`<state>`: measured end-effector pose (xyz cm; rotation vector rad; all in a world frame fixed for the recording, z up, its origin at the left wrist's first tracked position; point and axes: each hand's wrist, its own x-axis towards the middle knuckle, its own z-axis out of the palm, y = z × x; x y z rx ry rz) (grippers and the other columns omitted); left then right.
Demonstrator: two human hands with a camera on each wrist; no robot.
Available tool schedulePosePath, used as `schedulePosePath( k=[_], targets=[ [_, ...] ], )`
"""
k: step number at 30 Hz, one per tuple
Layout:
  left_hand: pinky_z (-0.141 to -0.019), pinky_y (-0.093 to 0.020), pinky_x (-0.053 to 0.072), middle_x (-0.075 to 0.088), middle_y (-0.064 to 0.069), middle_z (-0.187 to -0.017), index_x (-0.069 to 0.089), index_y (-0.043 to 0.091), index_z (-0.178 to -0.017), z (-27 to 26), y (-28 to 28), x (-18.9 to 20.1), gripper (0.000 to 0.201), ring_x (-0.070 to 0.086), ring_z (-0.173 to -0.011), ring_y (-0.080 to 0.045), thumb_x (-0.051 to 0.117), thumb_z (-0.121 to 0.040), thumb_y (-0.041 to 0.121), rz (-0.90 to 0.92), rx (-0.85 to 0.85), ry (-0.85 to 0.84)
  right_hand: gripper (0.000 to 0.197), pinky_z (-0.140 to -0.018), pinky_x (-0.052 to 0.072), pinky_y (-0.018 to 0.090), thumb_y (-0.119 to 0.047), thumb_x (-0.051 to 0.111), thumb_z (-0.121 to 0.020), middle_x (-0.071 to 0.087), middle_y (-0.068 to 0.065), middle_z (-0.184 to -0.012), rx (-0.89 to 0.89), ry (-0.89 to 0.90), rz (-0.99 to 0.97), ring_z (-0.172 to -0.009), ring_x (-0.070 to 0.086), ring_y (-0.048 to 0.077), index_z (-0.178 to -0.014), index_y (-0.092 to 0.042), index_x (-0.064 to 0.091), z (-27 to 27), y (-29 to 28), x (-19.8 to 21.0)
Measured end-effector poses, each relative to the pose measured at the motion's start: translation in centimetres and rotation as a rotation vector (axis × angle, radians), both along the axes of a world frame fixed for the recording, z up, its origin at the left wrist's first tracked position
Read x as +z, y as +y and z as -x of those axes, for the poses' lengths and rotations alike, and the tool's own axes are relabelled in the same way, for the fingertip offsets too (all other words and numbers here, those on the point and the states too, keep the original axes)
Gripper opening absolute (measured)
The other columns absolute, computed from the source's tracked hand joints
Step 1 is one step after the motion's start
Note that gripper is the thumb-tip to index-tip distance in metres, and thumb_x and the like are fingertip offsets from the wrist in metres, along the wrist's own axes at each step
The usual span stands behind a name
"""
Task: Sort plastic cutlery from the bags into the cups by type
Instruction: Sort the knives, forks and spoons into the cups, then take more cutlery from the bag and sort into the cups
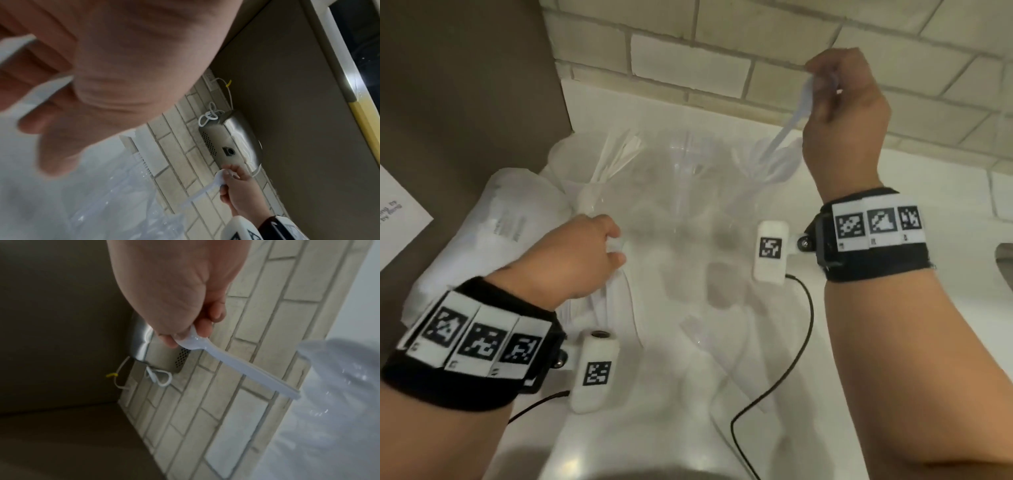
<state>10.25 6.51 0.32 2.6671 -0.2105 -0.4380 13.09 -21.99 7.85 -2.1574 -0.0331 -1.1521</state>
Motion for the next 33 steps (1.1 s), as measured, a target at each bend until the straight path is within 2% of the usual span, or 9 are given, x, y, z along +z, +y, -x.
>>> schedulePosePath(
  k=[2,6,9,12,17,21,25,30,33],
  targets=[
    [-0.081,-0.027,0.041,0.047,-0.003,-0.132,0.044,0.025,-0.136,0.3,1.0,0.3,0.053,0.055,-0.107,-0.021,0.063,-0.088,0.039,-0.144,-0.017,0.069,0.029,-0.071,0.036,0.004,-0.005,0.039,-0.091,0.064,-0.002,-0.092,-0.025,-0.002,0.090,-0.078,0.056,0.003,-0.105,-0.004,0.064,-1.0,-0.6,-0.6],
    [-0.079,-0.029,0.048,0.041,-0.001,-0.135,0.030,0.028,-0.143,1.1,2.1,0.5,0.083,0.056,-0.104,-0.020,0.075,-0.076,0.044,-0.297,-0.085,0.170,0.032,-0.073,0.042,0.022,-0.007,0.037,-0.091,0.067,0.016,-0.100,-0.049,0.231,0.161,-0.089,0.062,0.028,-0.112,-0.005,0.062,-2.7,-0.7,-3.0],
    [-0.084,-0.033,0.052,0.038,-0.001,-0.137,0.020,0.027,-0.148,1.6,2.6,0.2,0.099,0.058,-0.100,-0.019,0.080,-0.070,0.037,-0.308,-0.085,0.211,0.037,-0.087,0.039,0.022,-0.010,0.039,-0.097,0.060,0.014,-0.124,-0.126,0.533,0.238,-0.113,0.058,0.028,-0.131,-0.011,0.055,-3.1,-0.5,-4.3],
    [-0.083,-0.032,0.053,0.036,-0.002,-0.136,0.019,0.027,-0.149,1.7,2.9,0.0,0.103,0.058,-0.097,-0.019,0.083,-0.069,0.029,-0.277,-0.070,0.223,0.043,-0.093,0.031,0.013,-0.014,0.048,-0.096,0.045,0.012,-0.140,-0.144,0.535,0.252,-0.120,0.053,0.024,-0.139,-0.016,0.047,-2.2,0.0,-3.9],
    [-0.091,-0.034,0.050,0.042,-0.001,-0.135,0.029,0.026,-0.146,1.6,3.3,-0.8,0.093,0.055,-0.110,-0.020,0.082,-0.071,0.021,-0.155,-0.039,0.173,0.018,-0.070,0.027,0.013,-0.021,0.065,-0.086,0.067,0.005,-0.095,-0.004,0.632,0.443,-0.090,0.063,0.023,-0.103,-0.015,0.064,2.6,3.0,-3.5],
    [-0.082,-0.028,0.048,0.042,-0.004,-0.134,0.032,0.023,-0.145,2.1,4.1,-0.6,0.091,0.056,-0.105,-0.021,0.084,-0.070,0.024,-0.218,-0.051,0.123,0.030,-0.062,0.039,0.024,-0.042,0.079,-0.070,0.061,-0.008,-0.070,0.286,1.189,0.678,-0.070,0.064,0.016,-0.077,-0.018,0.064,7.7,5.7,-4.9],
    [-0.084,-0.035,0.052,0.043,-0.006,-0.126,0.031,0.020,-0.142,3.0,4.7,-0.8,0.090,0.059,-0.096,-0.022,0.081,-0.068,0.035,-0.328,-0.112,0.150,0.044,-0.048,0.045,0.023,-0.050,0.083,-0.062,0.069,-0.002,-0.066,0.426,1.648,0.679,-0.054,0.066,0.011,-0.086,-0.021,0.059,10.8,6.3,-6.9],
    [-0.088,-0.034,0.050,0.045,-0.008,-0.124,0.035,0.015,-0.139,2.7,4.5,-1.8,0.081,0.056,-0.103,-0.023,0.079,-0.072,0.031,-0.286,-0.119,0.152,0.013,-0.057,0.053,0.025,-0.024,0.067,-0.083,0.074,0.005,-0.066,0.376,1.647,0.486,-0.058,0.070,0.018,-0.082,-0.011,0.067,10.0,6.6,-9.2],
    [-0.100,-0.034,0.045,0.038,-0.007,-0.141,0.027,0.016,-0.147,2.1,4.1,-2.4,0.087,0.050,-0.121,-0.024,0.077,-0.076,0.026,-0.305,-0.138,0.137,0.019,-0.058,0.056,0.026,-0.020,0.065,-0.084,0.073,0.009,-0.063,0.358,1.552,0.352,-0.064,0.072,0.026,-0.077,-0.003,0.072,8.1,6.9,-9.9]
  ],
)
